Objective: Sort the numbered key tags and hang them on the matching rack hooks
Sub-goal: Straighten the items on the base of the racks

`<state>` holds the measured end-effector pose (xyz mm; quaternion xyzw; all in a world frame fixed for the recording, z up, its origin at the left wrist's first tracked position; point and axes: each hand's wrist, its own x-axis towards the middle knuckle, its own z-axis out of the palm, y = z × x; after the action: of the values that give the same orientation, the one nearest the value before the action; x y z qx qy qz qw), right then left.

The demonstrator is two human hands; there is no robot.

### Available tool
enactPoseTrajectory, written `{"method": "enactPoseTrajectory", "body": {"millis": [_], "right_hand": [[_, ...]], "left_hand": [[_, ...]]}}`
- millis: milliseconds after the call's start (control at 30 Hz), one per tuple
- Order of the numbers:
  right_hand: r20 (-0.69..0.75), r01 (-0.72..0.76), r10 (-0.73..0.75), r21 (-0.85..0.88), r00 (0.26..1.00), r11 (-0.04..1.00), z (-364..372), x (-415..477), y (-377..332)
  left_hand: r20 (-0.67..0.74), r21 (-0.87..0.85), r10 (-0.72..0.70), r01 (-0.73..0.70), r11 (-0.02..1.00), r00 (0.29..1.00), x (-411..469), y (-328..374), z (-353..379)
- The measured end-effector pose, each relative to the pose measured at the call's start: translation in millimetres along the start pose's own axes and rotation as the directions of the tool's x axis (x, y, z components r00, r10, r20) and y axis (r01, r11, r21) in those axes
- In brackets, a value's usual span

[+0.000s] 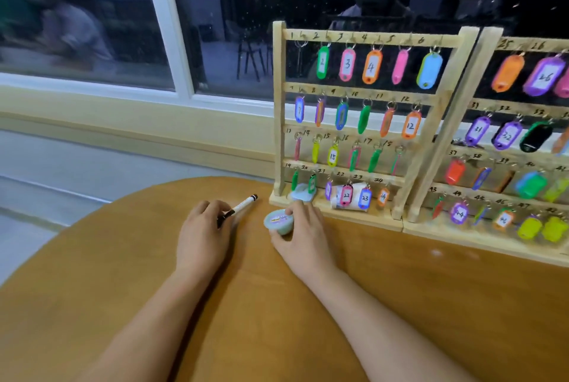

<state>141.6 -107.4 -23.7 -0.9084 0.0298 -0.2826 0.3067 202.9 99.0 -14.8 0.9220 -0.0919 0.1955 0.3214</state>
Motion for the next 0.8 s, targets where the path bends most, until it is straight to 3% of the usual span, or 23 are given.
{"method": "enactPoseTrajectory", "body": {"millis": [133, 300, 800], "right_hand": [[0.032, 0.089, -0.086, -0.100, 0.996, 0.991, 31, 17, -13], [0.022, 0.172, -0.172, -0.251, 0.985, 0.953, 51, 38, -17], [0.066, 0.162, -0.149, -0.459, 0.987, 0.874, 72, 62, -15]], "left_hand": [[-0.020, 0.002, -0.072, 0.072, 0.997, 0.997, 12, -11, 4], [0.014, 0.023, -0.054, 0.054, 0.998, 0.998, 25, -19, 15], [0.070, 0.040, 0.042, -0.044, 0.998, 0.997, 70, -4, 52]]}}
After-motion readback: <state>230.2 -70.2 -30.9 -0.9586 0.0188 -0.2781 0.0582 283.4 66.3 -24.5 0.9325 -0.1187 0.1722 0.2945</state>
